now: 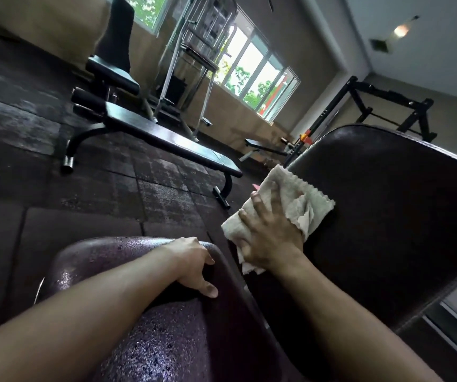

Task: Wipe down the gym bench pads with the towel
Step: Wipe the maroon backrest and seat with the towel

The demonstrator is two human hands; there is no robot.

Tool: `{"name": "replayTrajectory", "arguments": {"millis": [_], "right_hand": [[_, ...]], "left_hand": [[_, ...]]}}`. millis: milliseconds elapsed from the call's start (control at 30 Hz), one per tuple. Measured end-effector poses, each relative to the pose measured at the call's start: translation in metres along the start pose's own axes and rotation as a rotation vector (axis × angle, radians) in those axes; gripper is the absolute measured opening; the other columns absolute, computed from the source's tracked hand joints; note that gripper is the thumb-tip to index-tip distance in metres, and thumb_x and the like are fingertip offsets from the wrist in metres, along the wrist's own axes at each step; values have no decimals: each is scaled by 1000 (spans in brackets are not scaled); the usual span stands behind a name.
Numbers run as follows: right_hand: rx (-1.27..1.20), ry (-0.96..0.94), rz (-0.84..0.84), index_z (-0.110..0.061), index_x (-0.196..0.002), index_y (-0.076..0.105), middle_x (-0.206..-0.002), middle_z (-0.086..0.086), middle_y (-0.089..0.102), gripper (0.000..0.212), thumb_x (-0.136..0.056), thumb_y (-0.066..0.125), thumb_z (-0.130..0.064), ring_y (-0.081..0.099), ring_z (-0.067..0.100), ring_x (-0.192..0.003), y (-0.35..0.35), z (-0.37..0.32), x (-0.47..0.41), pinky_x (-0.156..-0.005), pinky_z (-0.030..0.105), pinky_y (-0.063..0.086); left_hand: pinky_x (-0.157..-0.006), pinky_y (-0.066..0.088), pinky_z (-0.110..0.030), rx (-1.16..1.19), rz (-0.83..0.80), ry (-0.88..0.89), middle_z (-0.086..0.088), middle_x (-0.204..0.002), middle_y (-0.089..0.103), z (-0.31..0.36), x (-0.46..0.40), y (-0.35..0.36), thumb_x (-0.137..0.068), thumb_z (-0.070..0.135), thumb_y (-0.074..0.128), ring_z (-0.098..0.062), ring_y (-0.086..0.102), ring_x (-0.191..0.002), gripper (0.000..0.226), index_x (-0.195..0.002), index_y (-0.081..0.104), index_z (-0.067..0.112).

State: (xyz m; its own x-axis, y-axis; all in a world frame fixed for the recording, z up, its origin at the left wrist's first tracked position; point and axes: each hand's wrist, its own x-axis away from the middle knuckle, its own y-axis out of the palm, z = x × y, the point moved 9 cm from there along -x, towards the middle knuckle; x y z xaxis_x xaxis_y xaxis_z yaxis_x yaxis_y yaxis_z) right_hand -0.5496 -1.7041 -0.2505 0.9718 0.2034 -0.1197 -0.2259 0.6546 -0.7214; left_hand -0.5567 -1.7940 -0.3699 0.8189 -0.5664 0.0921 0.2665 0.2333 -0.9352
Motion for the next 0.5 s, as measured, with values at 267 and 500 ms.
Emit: {"name": "replayTrajectory", "arguments": {"millis": [267, 500], "right_hand": [[-1, -54, -76, -36, -158, 23, -171, 1, -5, 76, -93, 40, -71, -40, 42, -143, 5, 3, 17, -117, 67, 25], [106, -66, 198, -33, -139, 61, -159, 5, 42, 72, -80, 51, -74, 4, 52, -152, 20, -2, 81, -107, 84, 0]], "left_hand": [[-104, 44, -34, 25, 18, 13, -1, -139, 53, -2, -1, 3, -67, 82, 63, -23, 50, -128, 88, -143, 47, 40], [-103, 44, -32, 28, 14, -6, -1, -141, 52, 0, 1, 0, -66, 82, 64, -22, 50, -128, 90, -144, 45, 41]]}}
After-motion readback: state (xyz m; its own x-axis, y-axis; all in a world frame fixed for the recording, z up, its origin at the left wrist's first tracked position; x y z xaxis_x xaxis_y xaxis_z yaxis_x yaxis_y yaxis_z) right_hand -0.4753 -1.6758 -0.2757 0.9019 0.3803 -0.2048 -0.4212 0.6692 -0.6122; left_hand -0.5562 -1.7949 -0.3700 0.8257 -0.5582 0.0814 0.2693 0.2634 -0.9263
